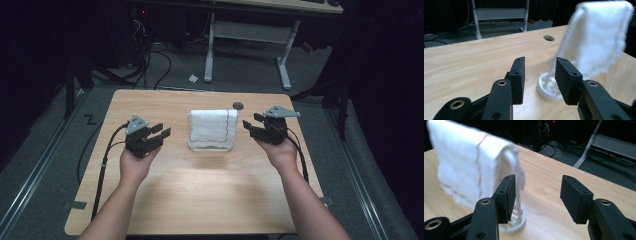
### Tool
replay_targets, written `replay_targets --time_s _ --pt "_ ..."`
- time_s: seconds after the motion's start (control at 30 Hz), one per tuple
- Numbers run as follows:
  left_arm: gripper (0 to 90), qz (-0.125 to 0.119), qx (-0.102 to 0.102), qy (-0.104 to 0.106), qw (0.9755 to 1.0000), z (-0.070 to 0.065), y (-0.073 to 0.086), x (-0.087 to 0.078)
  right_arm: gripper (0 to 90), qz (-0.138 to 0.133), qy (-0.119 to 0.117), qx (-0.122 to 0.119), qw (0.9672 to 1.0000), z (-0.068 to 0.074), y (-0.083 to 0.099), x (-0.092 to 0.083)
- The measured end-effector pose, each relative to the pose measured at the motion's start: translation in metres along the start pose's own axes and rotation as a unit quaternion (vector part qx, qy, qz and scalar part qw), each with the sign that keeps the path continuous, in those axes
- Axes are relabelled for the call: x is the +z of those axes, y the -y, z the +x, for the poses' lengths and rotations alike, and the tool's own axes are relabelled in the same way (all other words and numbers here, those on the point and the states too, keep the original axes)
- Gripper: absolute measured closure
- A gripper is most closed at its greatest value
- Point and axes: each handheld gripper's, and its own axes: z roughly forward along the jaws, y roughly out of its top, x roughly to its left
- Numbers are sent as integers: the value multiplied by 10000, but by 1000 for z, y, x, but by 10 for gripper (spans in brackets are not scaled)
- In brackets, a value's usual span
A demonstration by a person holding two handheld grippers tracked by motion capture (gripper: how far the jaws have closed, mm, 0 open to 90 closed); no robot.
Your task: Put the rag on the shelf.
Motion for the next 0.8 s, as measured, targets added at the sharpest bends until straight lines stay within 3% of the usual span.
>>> replay_targets --time_s 0.2,0.33,0.47,0.57,0.67,0.73,0.8 --pt "583 188 68 145 9997 -14 30 -28 416 140 79 -42 9999 19 34 -16" --pt "573 556 133 210 9981 -25 63 -42 396 306 99 -89 9994 33 61 -21" --pt "562 946 300 228 9948 -39 95 -50 388 517 27 0 9987 47 91 -22" --pt "555 1089 445 277 9927 -50 107 -52 377 688 26 -29 9976 58 111 -23" --pt "553 1272 511 252 9902 -57 112 -48 417 562 133 -96 9983 67 139 -28" --pt "550 1342 572 277 9889 -60 114 -42 381 705 94 -92 9974 67 139 -28" --pt "550 1359 609 290 9884 -62 114 -39 384 625 197 -81 9978 64 139 -28"
